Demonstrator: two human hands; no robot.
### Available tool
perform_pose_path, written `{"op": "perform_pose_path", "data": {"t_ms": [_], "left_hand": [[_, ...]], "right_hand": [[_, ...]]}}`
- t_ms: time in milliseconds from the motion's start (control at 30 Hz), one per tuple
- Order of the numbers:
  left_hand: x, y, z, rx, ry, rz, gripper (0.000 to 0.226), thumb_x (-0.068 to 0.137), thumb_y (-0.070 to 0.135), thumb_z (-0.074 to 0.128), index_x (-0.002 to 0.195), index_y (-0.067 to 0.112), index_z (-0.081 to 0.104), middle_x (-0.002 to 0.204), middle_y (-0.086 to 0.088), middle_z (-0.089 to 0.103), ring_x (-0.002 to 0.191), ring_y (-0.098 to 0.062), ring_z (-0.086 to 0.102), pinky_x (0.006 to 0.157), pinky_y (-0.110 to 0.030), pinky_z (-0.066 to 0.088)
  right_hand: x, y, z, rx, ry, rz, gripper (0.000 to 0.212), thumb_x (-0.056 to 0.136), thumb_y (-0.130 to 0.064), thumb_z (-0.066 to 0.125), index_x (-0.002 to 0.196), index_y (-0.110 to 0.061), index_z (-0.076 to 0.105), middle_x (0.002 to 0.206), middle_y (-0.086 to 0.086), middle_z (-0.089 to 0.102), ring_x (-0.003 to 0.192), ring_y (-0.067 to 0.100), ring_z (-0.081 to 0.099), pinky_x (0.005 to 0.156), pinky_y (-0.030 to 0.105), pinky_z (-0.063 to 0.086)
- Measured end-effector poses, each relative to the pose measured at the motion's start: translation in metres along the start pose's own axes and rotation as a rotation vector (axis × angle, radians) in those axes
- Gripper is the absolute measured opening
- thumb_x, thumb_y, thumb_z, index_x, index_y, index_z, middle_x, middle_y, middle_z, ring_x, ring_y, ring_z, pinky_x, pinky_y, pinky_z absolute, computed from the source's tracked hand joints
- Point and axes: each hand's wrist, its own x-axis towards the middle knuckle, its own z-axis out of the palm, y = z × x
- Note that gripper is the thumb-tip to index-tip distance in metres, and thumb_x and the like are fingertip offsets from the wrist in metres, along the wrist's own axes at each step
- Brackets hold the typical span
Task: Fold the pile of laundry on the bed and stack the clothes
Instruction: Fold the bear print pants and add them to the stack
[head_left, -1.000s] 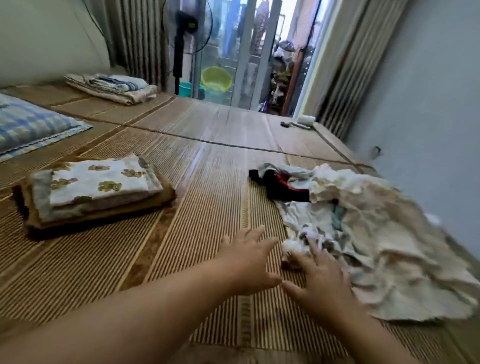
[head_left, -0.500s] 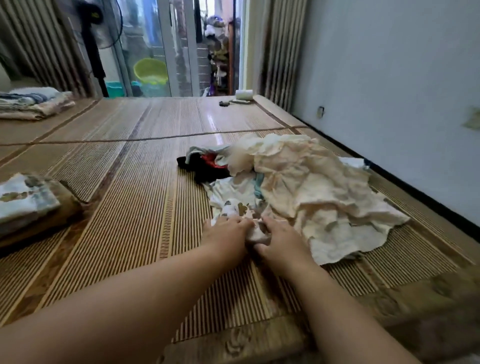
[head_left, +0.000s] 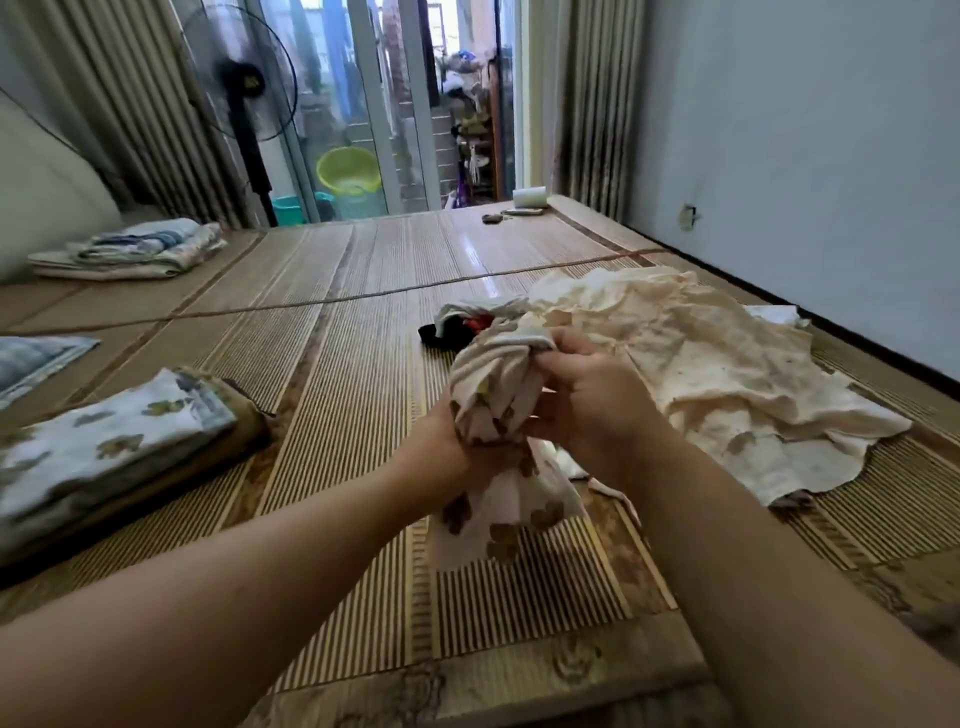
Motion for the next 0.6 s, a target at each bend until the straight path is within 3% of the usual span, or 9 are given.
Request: {"op": "perform_pose_path", "data": {"t_ms": [67,200,267,333,400,467,600], "left_hand": [[-0.017,-0.005,-0.014,-0.057,-0.025,-0.041,0.037,0.073,0.019,0.073,0.109,0.014,0.063,0.098,-0.008,0.071,0.093,-0.023,0.070,0.083,-0.048,0.058],[-0.053,-0.019,-0.055,-0.310,-0.119,-0.218,0.040,0.078,0.016,0.066,0.116,0.009,0.056,0.104,-0.020,0.068,0.095,-0.031,0.069,0.081,-0.042,0.056],[-0.068,-0.028,-0.077,-0.365,-0.049,-0.267,0.032,0.084,0.014,0.063,0.115,0.012,0.056,0.099,-0.018,0.067,0.085,-0.027,0.067,0.074,-0.038,0.053],[-0.080,-0.036,-0.100,-0.426,0.121,-0.300,0.028,0.089,0.002,0.054,0.112,0.019,0.057,0.101,-0.016,0.066,0.085,-0.026,0.065,0.070,-0.036,0.051],[-0.087,-0.045,-0.122,-0.515,0.257,-0.304,0.041,0.086,-0.009,0.045,0.110,0.022,0.058,0.105,-0.017,0.062,0.092,-0.028,0.060,0.071,-0.038,0.048],[-0.094,-0.054,-0.140,-0.605,0.336,-0.300,0.047,0.086,-0.011,0.043,0.113,0.024,0.059,0.112,-0.018,0.060,0.100,-0.031,0.056,0.074,-0.040,0.049],[-0.109,-0.085,-0.163,-0.738,0.370,-0.317,0.051,0.088,-0.010,0.043,0.116,0.027,0.063,0.115,-0.013,0.065,0.100,-0.030,0.057,0.078,-0.042,0.047]], "right_hand": [[0.002,-0.008,0.017,0.123,-0.007,-0.014,0.023,0.099,-0.006,0.037,0.097,-0.012,0.060,0.082,0.007,0.067,0.066,0.024,0.064,0.058,0.033,0.051],[0.009,-0.009,0.035,0.274,-0.007,-0.017,0.031,0.099,-0.011,0.036,0.126,-0.001,0.050,0.111,0.025,0.063,0.098,0.038,0.061,0.089,0.055,0.048],[0.013,-0.007,0.041,0.289,0.005,-0.038,0.036,0.099,-0.012,0.036,0.130,0.001,0.047,0.122,0.028,0.059,0.108,0.041,0.059,0.096,0.060,0.046],[0.017,-0.002,0.049,0.225,-0.012,-0.055,0.031,0.097,-0.010,0.036,0.121,-0.001,0.053,0.112,0.023,0.065,0.097,0.035,0.064,0.087,0.053,0.053],[0.020,0.006,0.057,0.073,-0.025,-0.040,0.021,0.090,-0.010,0.040,0.097,-0.007,0.060,0.085,0.014,0.065,0.075,0.025,0.064,0.069,0.041,0.055],[0.024,0.018,0.060,-0.167,-0.043,0.018,0.010,0.077,-0.013,0.050,0.076,-0.012,0.060,0.075,0.012,0.058,0.068,0.025,0.059,0.068,0.039,0.049],[0.028,0.046,0.058,-0.946,-0.224,0.277,0.010,0.086,-0.015,0.057,0.079,-0.009,0.061,0.082,0.008,0.063,0.073,0.020,0.059,0.069,0.032,0.050]]}}
